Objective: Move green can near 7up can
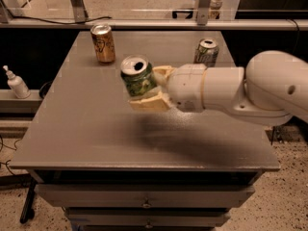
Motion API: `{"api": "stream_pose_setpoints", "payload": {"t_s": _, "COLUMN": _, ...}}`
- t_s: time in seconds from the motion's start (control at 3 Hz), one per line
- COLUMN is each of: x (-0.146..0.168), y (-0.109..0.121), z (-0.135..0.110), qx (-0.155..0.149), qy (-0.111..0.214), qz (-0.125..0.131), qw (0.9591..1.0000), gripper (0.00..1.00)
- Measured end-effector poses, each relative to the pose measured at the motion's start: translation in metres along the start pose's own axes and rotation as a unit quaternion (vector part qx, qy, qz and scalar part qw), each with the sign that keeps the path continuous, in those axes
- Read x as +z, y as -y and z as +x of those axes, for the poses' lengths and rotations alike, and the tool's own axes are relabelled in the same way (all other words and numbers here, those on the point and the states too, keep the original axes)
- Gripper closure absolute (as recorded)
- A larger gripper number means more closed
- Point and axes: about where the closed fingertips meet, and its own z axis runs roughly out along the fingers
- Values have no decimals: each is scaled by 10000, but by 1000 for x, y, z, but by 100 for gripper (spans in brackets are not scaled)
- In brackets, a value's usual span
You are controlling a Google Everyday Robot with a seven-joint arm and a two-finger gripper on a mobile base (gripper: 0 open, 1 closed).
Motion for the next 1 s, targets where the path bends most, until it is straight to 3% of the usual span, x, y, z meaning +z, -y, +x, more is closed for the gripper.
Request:
{"api": "stream_pose_setpoints", "payload": {"t_s": 0.67, "x": -11, "y": 10, "z": -4, "qx": -72, "qy": -59, "qz": 116, "qw": 9999, "gripper": 100}}
{"api": "stream_pose_setpoints", "payload": {"t_s": 1.0, "x": -37, "y": 42, "z": 9, "qx": -105, "qy": -112, "qz": 456, "qw": 9988, "gripper": 100}}
